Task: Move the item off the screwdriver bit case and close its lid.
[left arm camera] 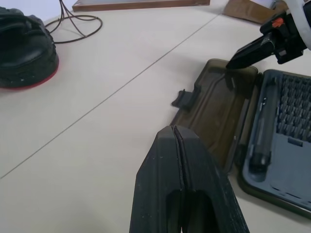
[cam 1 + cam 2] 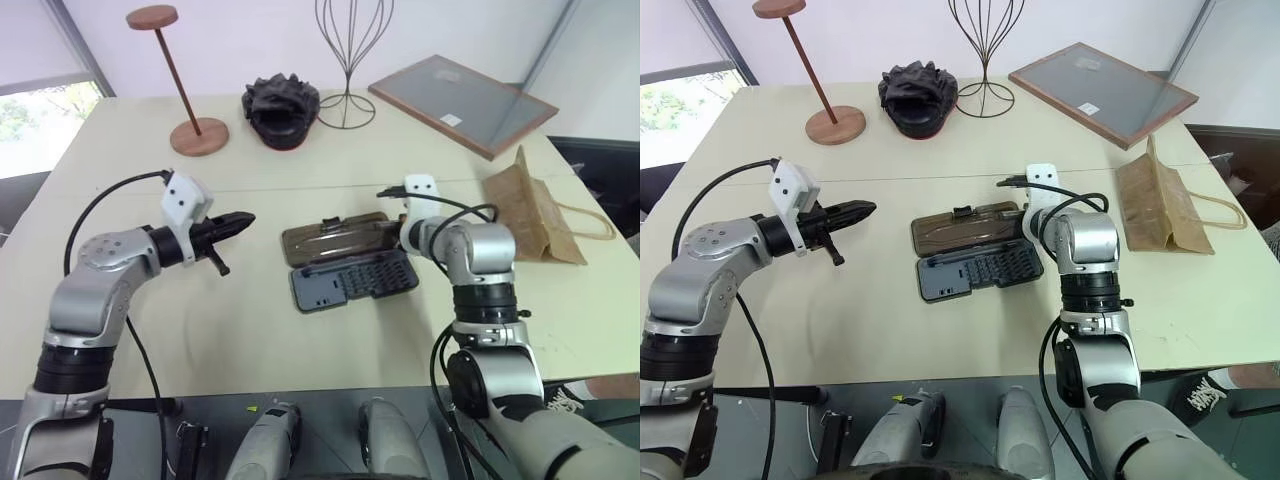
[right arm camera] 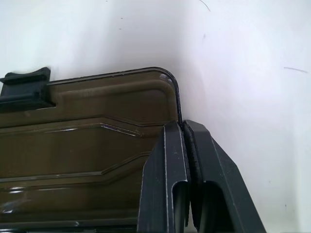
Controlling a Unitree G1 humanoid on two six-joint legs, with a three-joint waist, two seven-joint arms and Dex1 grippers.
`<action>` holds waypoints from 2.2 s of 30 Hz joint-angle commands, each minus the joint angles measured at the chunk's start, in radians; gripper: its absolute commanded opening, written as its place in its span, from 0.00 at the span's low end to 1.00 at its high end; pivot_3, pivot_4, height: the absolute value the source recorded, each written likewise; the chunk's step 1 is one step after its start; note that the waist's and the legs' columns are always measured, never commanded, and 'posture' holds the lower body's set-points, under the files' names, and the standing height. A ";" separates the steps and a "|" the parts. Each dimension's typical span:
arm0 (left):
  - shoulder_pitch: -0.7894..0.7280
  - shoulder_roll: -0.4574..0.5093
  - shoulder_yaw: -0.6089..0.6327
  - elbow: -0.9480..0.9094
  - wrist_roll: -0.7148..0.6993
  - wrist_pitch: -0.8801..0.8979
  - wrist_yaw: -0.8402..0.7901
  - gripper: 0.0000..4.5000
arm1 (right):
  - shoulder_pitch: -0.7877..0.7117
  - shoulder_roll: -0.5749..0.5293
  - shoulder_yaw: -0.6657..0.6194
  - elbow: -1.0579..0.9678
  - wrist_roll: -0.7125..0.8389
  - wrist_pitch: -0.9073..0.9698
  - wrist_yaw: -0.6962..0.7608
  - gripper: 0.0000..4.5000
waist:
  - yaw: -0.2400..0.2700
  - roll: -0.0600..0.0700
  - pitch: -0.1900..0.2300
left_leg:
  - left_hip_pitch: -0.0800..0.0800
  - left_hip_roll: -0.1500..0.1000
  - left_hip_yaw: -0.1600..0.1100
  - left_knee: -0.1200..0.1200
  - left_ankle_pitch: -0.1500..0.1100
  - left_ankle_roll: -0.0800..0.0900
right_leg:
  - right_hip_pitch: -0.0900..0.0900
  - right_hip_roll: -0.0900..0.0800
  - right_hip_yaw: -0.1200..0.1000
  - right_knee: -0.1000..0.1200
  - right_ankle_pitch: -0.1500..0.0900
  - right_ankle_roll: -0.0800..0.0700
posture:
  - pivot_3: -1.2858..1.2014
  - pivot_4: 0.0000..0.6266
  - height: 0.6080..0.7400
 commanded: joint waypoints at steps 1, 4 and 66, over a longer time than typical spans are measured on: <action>-0.024 0.004 0.008 -0.006 0.003 -0.019 0.001 0.00 | -0.010 0.016 -0.021 -0.040 0.009 0.066 -0.023 0.01 | 0.000 0.000 0.000 | 0.000 0.000 0.000 0.000 0.000 0.000 | 0.000 0.000 0.000 0.000 0.000 0.000 | 0.52 0.24 0.95; -0.027 0.002 0.005 -0.004 0.004 -0.020 0.002 0.00 | -0.010 0.064 -0.071 -0.117 -0.004 0.205 -0.076 0.01 | 0.001 0.000 0.000 | 0.000 0.000 0.000 0.000 0.000 0.000 | 0.000 0.000 0.000 0.000 0.000 0.000 | 0.52 0.24 0.95; -0.001 -0.092 -0.111 -0.059 -0.135 0.107 -0.103 0.00 | -0.009 -0.172 0.129 -0.285 0.165 -0.144 0.108 1.00 | -0.002 0.001 0.001 | 0.000 0.002 0.002 -0.004 0.001 -0.002 | -0.003 0.002 0.001 -0.001 0.001 -0.001 | 0.52 0.24 0.95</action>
